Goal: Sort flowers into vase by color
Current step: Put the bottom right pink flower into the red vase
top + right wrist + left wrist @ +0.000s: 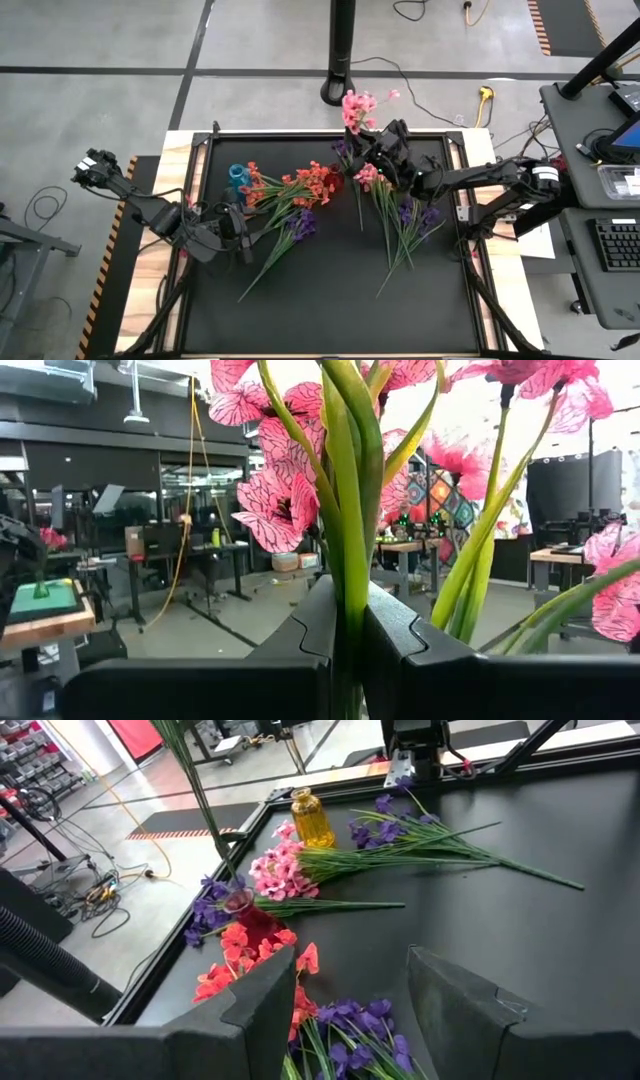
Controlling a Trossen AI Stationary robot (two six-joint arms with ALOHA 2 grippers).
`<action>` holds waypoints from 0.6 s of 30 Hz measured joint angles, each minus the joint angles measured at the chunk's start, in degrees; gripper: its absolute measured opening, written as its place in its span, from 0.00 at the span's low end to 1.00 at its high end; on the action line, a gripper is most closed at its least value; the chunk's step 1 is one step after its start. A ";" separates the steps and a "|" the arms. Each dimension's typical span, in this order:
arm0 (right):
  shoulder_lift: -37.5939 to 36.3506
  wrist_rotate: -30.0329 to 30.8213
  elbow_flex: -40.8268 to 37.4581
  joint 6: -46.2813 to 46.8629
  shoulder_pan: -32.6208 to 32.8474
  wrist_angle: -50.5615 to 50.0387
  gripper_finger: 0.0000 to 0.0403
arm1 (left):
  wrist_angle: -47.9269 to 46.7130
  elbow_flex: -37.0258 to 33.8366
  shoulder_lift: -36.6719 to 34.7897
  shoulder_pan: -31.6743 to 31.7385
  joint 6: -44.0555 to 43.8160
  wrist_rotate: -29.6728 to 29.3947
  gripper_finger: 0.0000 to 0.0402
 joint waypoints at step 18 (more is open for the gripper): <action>5.37 0.46 0.04 1.07 0.00 -0.71 0.08 | -0.31 -0.17 0.02 0.00 -0.45 -0.12 0.44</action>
